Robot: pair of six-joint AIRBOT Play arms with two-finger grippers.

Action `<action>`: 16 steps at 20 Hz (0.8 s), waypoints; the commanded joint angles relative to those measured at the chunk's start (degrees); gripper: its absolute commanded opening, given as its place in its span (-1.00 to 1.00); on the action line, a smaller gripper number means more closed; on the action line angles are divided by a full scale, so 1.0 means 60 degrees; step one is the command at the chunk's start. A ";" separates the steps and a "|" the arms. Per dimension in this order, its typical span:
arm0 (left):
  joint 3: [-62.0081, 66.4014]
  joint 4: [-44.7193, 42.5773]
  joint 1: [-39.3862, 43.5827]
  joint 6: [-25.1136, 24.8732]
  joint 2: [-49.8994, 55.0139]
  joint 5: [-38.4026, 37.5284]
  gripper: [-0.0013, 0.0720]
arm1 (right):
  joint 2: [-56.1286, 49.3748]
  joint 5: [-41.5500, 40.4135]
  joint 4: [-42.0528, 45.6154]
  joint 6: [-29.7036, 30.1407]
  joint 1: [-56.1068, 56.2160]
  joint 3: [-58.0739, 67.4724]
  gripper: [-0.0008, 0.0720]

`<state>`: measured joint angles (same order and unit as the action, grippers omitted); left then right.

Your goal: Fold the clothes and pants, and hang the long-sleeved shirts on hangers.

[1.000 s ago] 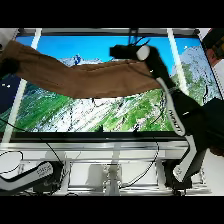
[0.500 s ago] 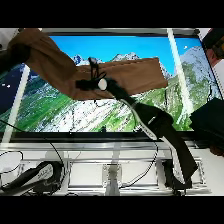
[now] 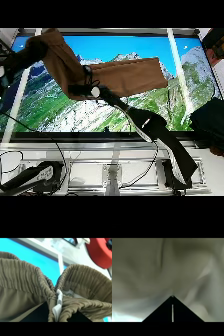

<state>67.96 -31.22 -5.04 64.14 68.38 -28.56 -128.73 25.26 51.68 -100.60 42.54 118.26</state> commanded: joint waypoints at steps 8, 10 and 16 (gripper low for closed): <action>-0.0004 0.0007 0.2255 0.0608 0.0892 0.0510 -0.87 | 0.1614 0.1246 0.1490 0.0171 -0.2827 -0.0011 -0.96; -0.0004 0.0004 0.2433 0.0685 0.0907 0.0685 -0.87 | 0.1912 0.1246 0.1577 0.0215 -0.2903 -0.0011 -0.96; -0.0004 0.0004 0.2390 0.1628 0.1428 0.1530 -0.87 | 0.3279 0.2379 0.2047 0.2291 -0.2958 -0.0011 -0.96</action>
<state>67.92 -31.16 9.58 70.61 75.72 -23.31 -113.03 35.75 61.84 -93.34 25.26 118.19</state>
